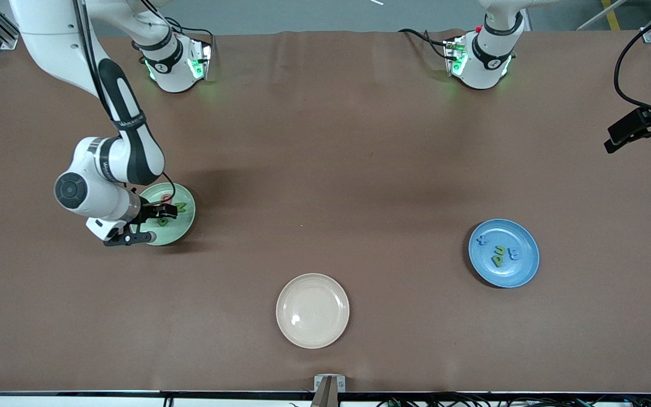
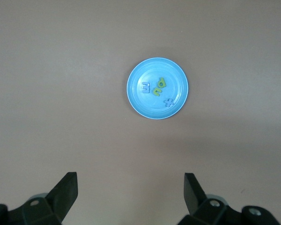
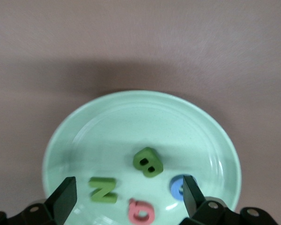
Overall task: Sort upper and lower case letters into plates
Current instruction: 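Release the B in the green plate and withdraw the right gripper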
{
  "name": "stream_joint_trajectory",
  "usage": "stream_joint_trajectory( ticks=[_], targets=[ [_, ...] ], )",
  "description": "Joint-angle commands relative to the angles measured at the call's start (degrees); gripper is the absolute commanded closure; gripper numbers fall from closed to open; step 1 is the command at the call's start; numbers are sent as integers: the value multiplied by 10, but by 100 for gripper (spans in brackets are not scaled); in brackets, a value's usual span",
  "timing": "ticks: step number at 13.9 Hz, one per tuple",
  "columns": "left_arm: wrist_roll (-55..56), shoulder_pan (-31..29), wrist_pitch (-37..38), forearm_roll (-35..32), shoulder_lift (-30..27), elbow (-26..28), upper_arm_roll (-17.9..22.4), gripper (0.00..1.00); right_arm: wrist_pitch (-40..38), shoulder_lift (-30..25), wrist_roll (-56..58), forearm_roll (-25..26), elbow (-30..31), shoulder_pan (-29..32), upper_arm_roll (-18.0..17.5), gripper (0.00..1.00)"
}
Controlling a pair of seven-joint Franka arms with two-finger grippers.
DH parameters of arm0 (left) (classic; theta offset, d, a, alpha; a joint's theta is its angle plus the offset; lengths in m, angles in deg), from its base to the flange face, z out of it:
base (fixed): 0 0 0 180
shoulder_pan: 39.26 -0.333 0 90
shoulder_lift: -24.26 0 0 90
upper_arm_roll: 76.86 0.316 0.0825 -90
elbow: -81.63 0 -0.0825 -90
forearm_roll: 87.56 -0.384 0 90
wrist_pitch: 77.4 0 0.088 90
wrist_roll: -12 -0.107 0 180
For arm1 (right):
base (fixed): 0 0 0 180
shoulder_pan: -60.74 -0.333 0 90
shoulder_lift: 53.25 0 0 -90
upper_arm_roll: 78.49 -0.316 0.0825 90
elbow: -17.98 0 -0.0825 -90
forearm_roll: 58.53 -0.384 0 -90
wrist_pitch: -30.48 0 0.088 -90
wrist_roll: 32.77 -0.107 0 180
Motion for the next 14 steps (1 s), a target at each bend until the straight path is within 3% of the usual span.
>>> stream_joint_trajectory(
  ticks=[1, 4, 8, 14],
  targets=[
    [18, 5, -3, -2, -1, 4, -7, 0, -97, -44, -10, 2, -45, 6, 25, 0],
    [27, 10, -1, -2, 0, 4, -7, 0, -225, -53, -42, 34, -145, 7, 52, 0],
    [27, 6, -2, 2, 4, -3, -12, 0, -400, -48, -56, 50, -313, 32, 57, 0],
    [24, 7, -5, -1, 1, -3, -13, 0, -428, -47, -55, 51, -390, 43, 57, 0]
  ],
)
